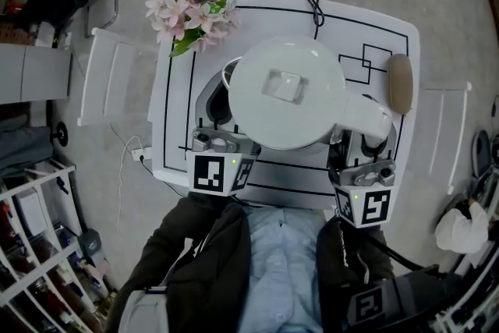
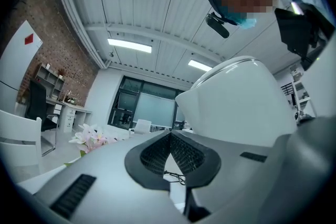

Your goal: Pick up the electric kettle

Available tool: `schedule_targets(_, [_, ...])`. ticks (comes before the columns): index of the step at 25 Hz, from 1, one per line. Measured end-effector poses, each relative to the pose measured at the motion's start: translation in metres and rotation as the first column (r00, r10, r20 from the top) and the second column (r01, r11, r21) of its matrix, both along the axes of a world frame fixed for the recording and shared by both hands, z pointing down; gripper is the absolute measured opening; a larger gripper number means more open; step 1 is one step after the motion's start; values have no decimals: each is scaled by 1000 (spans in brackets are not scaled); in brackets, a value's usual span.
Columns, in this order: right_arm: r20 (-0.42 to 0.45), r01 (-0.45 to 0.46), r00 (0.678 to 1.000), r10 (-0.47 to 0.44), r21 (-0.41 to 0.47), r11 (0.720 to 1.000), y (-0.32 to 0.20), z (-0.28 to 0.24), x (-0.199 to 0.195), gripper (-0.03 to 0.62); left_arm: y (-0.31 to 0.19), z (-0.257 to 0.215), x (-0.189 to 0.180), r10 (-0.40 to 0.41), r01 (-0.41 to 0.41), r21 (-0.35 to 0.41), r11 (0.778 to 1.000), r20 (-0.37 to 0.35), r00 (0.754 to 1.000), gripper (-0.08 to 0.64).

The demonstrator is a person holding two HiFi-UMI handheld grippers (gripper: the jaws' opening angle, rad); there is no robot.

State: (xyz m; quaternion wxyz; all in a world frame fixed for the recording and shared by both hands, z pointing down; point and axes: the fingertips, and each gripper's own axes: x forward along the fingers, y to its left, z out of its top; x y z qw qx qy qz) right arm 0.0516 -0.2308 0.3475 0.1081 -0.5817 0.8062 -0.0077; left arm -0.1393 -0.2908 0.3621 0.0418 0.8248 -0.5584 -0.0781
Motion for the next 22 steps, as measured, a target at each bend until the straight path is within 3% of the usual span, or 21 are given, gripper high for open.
schedule_targets(10, [-1,55,999,-55,67,996,28,-57,-5,38,39,-63,-8,-52,52,93,994,-9,999,5])
schedule_targets(22, [-12,94,996,-93,98,991,44,-85,-4,38,65,-95,-9,-93,93,139,986,-10,996,5])
